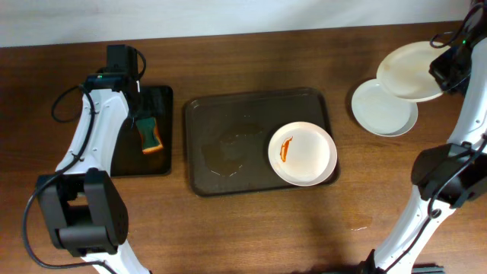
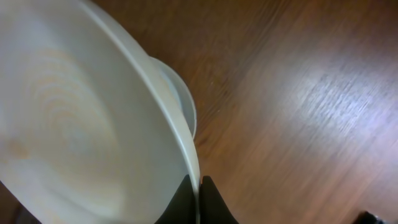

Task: Clean dirty plates on tray and stack at the side
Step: 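Lift the cleaned plate with the right gripper and stack it on the right plate, then move the right gripper to the rim of the remaining plate and grip it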

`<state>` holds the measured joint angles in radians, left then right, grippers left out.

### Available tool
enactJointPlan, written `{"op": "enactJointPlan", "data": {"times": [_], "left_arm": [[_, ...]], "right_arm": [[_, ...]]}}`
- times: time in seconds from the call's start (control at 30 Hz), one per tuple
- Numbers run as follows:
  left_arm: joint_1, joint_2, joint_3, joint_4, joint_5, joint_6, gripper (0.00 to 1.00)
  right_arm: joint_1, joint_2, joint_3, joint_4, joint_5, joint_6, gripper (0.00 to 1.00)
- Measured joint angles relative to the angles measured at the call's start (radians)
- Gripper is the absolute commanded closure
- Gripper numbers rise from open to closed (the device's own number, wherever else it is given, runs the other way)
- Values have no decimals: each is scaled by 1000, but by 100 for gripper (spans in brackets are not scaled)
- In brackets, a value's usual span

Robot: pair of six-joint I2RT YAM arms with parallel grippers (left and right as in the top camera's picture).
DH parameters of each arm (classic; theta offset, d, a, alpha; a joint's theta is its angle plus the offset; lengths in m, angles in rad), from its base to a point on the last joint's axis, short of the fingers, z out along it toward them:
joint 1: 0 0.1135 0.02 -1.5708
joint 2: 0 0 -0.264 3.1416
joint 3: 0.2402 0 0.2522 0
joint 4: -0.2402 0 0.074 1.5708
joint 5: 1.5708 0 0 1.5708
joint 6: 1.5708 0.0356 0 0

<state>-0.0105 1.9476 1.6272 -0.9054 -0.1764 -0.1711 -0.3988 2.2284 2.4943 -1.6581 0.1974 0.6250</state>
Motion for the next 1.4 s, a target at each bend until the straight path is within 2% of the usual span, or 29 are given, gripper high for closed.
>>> {"op": "enactJointPlan", "data": {"times": [0.17,0.2,0.23,0.27,0.3,0.33,0.43,0.6,0.73,0.83,0.87,0.93,1.03,1.1,1.2,1.23,1.37,1.4], "left_arm": [[0,0,0,0,0,0,0],[0,0,0,0,0,0,0],[0,0,0,0,0,0,0],[0,0,0,0,0,0,0],[0,0,0,0,0,0,0],[0,0,0,0,0,0,0],[0,0,0,0,0,0,0],[0,0,0,0,0,0,0],[0,0,0,0,0,0,0],[0,0,0,0,0,0,0],[0,0,0,0,0,0,0],[0,0,0,0,0,0,0],[0,0,0,0,0,0,0],[0,0,0,0,0,0,0],[0,0,0,0,0,0,0],[0,0,0,0,0,0,0],[0,0,0,0,0,0,0],[0,0,0,0,0,0,1]], "right_arm": [[1,-6,-208,125,29,2,96],[1,-6,-260,154,26,2,88],[1,-6,-307,181,19,2,69],[1,-6,-342,203,9,-4,57],[1,-6,-377,229,-17,0,24],[1,-6,-404,248,-45,-17,17],[1,-6,-421,275,-171,-118,17],[2,-25,-421,225,-264,-194,14],[21,-158,-421,109,-283,-240,13],[79,-249,-418,-32,-291,-275,20],[114,-259,-424,-35,-304,-303,24],[179,-259,-460,-33,-335,-332,26],[303,-259,-508,-36,-348,-309,23],[389,-265,-513,-36,-322,-270,12],[469,-327,-550,-36,-257,-239,7],[488,-370,-583,-36,-234,-220,2],[486,-496,-725,9,-186,-178,2],[486,-500,-761,35,-181,-176,11]]}}
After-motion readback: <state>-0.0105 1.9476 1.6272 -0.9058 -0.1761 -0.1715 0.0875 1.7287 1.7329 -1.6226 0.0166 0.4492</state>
